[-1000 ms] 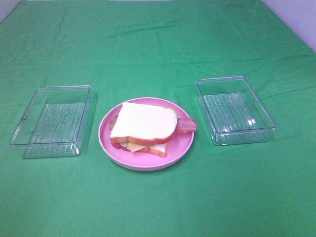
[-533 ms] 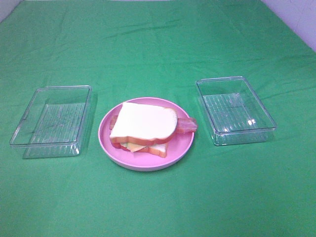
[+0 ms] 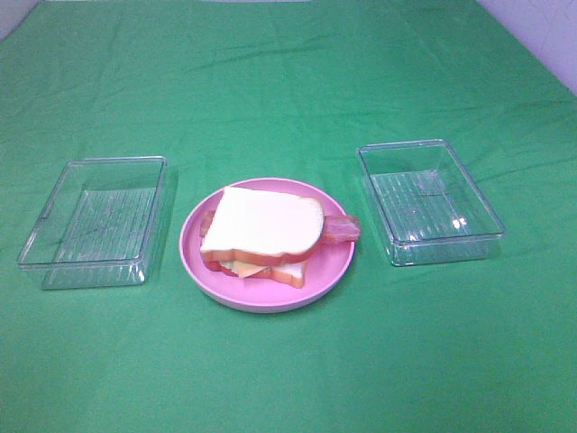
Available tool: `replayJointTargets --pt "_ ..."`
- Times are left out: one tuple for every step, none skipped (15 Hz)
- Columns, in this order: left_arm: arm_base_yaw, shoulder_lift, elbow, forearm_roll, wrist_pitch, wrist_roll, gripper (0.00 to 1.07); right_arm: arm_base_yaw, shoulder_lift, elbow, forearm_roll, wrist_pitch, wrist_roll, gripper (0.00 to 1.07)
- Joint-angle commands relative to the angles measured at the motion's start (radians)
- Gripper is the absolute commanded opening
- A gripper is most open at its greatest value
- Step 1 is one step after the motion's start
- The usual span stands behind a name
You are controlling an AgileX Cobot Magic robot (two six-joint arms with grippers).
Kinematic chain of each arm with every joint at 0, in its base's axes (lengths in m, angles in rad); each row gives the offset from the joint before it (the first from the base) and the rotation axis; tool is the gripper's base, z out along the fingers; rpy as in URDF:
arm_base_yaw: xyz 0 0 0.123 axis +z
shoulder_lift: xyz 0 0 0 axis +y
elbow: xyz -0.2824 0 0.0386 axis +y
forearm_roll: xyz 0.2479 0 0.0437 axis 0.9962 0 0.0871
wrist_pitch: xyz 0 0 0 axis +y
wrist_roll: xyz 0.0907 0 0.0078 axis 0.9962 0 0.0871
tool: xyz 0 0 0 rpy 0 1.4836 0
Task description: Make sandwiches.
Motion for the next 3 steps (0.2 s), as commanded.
replayJointTargets --pt "-0.003 -0.019 0.001 0.002 -0.012 -0.006 0.89 -0.007 -0.015 0.001 0.002 -0.008 -0.006 0.69" --pt "-0.003 -0.019 0.001 0.002 -0.012 -0.006 0.89 -0.007 -0.015 0.001 0.002 -0.008 -0.006 0.69" --pt "-0.003 -0.019 0.001 0.002 -0.012 -0.006 0.89 -0.007 -0.015 0.001 0.002 -0.008 -0.006 0.69"
